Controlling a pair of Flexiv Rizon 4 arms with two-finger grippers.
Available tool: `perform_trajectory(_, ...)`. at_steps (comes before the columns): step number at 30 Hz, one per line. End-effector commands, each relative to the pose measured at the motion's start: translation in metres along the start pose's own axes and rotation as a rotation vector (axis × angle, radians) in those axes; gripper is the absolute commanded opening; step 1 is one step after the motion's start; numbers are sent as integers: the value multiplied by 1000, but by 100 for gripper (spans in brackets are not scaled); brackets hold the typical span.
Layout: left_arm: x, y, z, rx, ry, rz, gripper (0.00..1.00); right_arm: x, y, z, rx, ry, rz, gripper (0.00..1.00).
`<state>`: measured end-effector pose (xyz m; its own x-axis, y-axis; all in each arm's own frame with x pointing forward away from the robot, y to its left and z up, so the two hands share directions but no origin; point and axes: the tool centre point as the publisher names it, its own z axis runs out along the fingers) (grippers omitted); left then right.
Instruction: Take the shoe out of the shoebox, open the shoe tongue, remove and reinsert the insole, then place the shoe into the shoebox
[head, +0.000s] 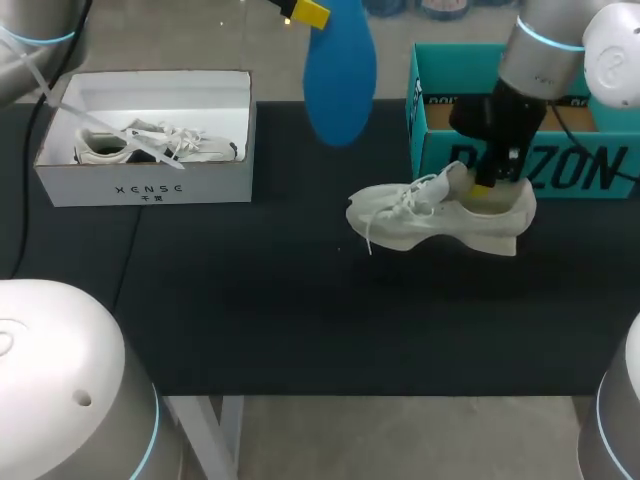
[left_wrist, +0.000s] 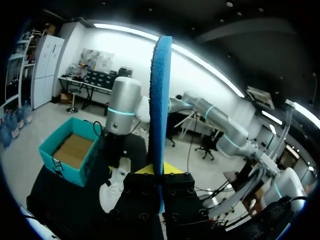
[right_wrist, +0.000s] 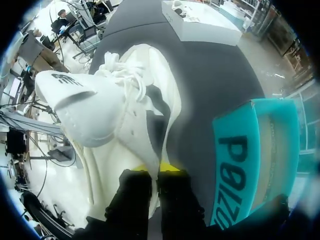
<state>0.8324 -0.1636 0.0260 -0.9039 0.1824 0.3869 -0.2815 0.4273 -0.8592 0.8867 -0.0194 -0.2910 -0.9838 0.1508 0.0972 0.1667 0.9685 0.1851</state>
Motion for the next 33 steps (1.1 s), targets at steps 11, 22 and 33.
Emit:
perform_trajectory(11,0,0,0,-1,-2,0,0,43,-38,9,-455,-87,729,0)
perform_trajectory(22,0,0,0,-1,-2,0,0,80,-60,-1,-546,-138,953,0)
perform_trajectory(33,0,0,0,-1,-2,0,0,84,-60,3,-493,-95,955,0)
